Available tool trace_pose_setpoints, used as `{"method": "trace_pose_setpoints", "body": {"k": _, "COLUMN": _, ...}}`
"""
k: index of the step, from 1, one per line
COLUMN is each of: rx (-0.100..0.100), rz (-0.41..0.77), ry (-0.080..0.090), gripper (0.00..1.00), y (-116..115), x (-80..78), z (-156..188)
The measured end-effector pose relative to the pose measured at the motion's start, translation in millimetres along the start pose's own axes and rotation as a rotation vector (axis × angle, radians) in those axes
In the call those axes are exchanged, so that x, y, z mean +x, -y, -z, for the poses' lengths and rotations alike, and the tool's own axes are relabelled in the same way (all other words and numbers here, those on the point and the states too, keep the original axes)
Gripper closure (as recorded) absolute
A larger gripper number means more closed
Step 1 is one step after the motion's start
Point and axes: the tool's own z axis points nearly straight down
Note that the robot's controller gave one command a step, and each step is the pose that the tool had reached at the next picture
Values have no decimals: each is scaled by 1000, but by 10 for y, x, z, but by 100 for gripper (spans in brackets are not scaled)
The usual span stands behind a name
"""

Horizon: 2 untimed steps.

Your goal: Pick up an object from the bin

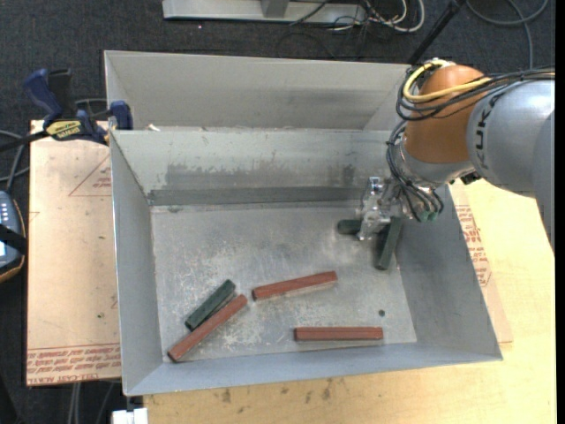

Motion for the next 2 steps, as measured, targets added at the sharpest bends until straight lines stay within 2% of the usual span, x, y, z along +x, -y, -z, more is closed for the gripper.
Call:
{"method": "trace_pose_setpoints", "body": {"k": 1, "rx": 0, "rz": 0, "ry": 0, "gripper": 100, "y": 0, "x": 0, "z": 0}}
{"method": "trace_pose_setpoints", "body": {"k": 2, "rx": -2, "rz": 26, "ry": -12, "gripper": 100, "y": 58, "x": 299, "z": 2131}}
